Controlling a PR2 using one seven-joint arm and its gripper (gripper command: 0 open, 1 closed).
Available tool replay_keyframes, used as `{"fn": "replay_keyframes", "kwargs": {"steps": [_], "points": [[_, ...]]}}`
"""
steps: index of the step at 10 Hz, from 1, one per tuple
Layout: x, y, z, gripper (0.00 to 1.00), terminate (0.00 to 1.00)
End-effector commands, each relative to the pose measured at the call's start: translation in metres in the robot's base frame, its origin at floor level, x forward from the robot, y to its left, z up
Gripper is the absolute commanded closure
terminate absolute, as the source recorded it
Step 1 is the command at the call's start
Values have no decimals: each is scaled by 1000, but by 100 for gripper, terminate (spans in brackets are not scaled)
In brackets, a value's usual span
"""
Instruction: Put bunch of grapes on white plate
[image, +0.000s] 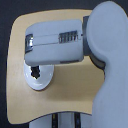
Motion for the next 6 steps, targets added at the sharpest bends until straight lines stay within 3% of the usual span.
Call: {"fn": "replay_keyframes", "kwargs": {"steps": [1, 6], "points": [[-5, 20, -11, 100, 0], [-5, 13, -19, 100, 0]]}}
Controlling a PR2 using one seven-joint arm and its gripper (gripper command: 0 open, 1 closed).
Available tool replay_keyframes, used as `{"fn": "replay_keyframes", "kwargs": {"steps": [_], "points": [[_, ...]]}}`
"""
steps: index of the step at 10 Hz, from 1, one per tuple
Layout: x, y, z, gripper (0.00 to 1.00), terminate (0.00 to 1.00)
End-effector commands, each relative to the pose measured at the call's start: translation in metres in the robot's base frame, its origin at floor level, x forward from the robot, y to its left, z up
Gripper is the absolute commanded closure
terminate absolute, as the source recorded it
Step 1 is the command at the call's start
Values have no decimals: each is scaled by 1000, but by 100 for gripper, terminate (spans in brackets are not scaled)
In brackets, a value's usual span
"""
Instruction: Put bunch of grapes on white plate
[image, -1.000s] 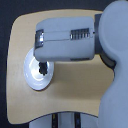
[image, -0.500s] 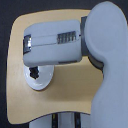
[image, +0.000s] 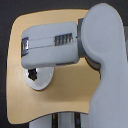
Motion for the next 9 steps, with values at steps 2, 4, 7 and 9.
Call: {"fn": "replay_keyframes", "kwargs": {"steps": [2, 4, 7, 9], "points": [[0, 0, -10, 100, 0], [3, -1, -12, 100, 0], [9, -3, -12, 100, 0], [12, -6, -12, 100, 0]]}}
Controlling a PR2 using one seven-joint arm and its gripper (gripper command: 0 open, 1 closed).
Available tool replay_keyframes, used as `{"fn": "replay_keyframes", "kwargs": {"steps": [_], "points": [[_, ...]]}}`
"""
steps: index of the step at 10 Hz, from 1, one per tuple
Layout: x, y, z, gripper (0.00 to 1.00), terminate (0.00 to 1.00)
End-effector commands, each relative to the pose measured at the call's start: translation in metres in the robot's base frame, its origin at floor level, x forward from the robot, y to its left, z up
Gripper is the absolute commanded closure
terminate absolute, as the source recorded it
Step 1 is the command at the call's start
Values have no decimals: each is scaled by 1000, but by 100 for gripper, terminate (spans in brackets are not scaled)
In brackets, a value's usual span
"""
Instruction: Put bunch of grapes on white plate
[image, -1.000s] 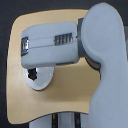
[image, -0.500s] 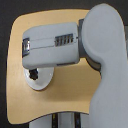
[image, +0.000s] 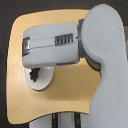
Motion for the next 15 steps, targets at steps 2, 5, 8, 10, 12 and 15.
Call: {"fn": "replay_keyframes", "kwargs": {"steps": [2, 5, 8, 10, 12, 15], "points": [[10, -6, -5, 100, 0], [13, -11, -5, 0, 0], [21, -41, 24, 0, 0], [39, -62, 51, 0, 0], [53, -79, 71, 0, 0], [66, -113, 91, 0, 0]]}}
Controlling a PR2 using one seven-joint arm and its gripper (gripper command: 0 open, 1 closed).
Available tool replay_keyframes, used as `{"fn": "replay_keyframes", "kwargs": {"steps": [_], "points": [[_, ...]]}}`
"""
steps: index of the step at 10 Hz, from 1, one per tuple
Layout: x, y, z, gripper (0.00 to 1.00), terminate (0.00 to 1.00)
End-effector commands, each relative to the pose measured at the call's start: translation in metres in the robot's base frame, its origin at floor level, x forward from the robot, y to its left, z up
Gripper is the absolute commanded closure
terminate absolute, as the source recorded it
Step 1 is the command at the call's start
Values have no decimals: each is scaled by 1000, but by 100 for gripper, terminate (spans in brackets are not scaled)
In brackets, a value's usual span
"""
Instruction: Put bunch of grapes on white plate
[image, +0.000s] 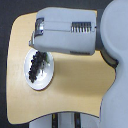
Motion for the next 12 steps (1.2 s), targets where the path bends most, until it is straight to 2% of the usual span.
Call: {"fn": "replay_keyframes", "kwargs": {"steps": [1, 7, 12], "points": [[31, -54, 42, 0, 0], [33, -144, 45, 0, 0], [19, -227, 42, 0, 0]]}}
